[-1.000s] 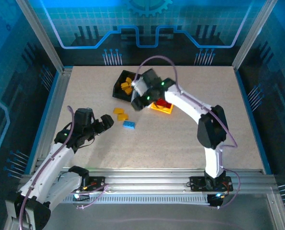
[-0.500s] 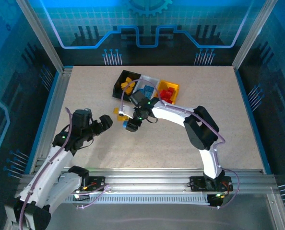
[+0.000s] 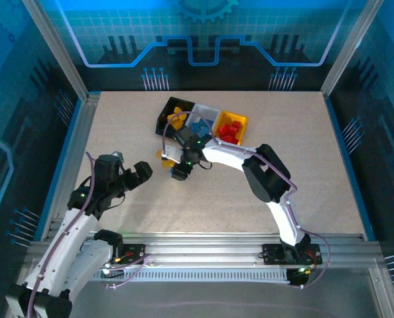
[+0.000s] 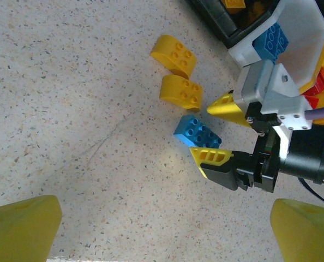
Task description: Sort the legos into containers by color
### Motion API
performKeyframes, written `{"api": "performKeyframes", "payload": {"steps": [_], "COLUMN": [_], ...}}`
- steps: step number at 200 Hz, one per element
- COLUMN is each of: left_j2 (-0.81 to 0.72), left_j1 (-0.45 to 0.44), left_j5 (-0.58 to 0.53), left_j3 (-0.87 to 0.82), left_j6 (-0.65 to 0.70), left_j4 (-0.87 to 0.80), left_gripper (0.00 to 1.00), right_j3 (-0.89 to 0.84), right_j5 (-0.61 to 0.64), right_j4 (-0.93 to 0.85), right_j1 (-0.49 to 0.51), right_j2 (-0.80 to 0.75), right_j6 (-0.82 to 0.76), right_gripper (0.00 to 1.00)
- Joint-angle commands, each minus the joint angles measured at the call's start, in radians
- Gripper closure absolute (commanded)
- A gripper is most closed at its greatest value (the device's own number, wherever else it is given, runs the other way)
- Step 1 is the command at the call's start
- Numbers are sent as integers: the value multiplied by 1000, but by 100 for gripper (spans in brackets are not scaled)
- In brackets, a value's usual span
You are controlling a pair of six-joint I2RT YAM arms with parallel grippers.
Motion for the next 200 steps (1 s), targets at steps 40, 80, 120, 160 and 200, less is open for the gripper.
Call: {"api": "performKeyframes", "payload": {"steps": [40, 80, 120, 160, 200], "left_j2": [12, 27, 58, 95, 154], "left_j1": [26, 30, 31, 33, 34], "left_j5": [25, 31, 41, 51, 79], "left_j3": [1, -4, -11, -7, -3], "left_j6": [34, 26, 2, -9, -29], "left_j4": [-26, -9, 32, 73, 131], "left_gripper": [1, 1, 1, 1, 1], "right_j3": [67, 37, -29, -152, -358], "right_j5": [103, 118, 102, 44, -3], "right_j4": [-80, -64, -43, -19, 47], "right_j1": [26, 34, 35, 38, -2], "right_j2": [68, 39, -14, -143, -337], "right_j6": [-34, -27, -40, -19, 95], "right_gripper": [45, 62, 71, 74, 75]}}
